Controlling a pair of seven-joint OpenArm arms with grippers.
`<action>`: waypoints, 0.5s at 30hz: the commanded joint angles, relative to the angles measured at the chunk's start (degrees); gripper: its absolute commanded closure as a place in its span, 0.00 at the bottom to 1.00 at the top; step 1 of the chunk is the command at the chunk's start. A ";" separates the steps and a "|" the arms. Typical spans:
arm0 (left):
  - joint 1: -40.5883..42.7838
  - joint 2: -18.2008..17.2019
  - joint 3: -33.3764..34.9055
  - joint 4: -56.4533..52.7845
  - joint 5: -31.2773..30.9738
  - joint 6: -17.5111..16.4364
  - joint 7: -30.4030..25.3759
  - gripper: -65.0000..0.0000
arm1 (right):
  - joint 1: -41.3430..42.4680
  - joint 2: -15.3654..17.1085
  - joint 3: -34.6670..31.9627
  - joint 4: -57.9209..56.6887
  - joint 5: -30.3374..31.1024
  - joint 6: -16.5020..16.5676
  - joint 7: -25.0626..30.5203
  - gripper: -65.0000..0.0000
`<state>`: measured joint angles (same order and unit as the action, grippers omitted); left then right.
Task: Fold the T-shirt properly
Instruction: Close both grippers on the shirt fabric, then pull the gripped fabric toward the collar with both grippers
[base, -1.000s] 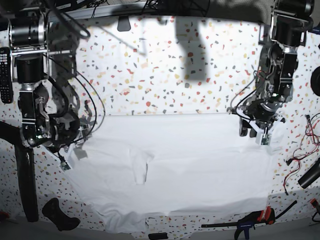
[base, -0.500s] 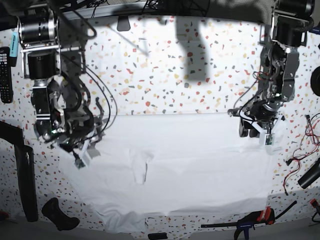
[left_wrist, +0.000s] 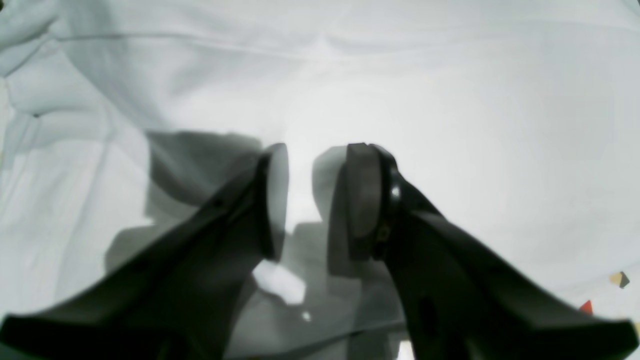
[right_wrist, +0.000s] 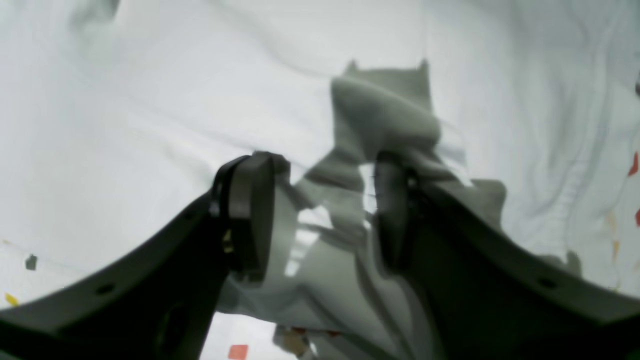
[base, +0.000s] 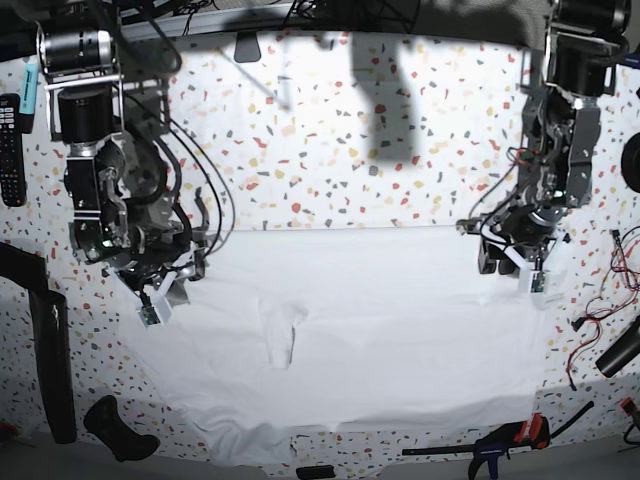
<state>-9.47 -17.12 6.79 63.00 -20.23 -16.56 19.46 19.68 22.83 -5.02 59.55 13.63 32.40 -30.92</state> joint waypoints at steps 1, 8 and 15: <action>0.04 -0.24 0.11 0.00 0.20 -0.20 3.43 0.70 | 0.74 0.66 0.13 1.03 0.07 0.22 -1.14 0.51; 2.69 -0.22 -0.07 3.82 1.16 2.45 4.09 0.70 | -0.35 0.68 0.15 1.95 0.09 0.28 -2.03 0.51; 8.96 -0.22 -0.07 13.35 5.77 3.91 4.35 0.70 | -6.91 0.70 0.15 10.51 0.04 0.39 -1.70 0.51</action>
<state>-0.16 -17.12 6.74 75.96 -14.52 -12.16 22.09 11.99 22.87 -4.95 69.49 13.41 32.23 -31.94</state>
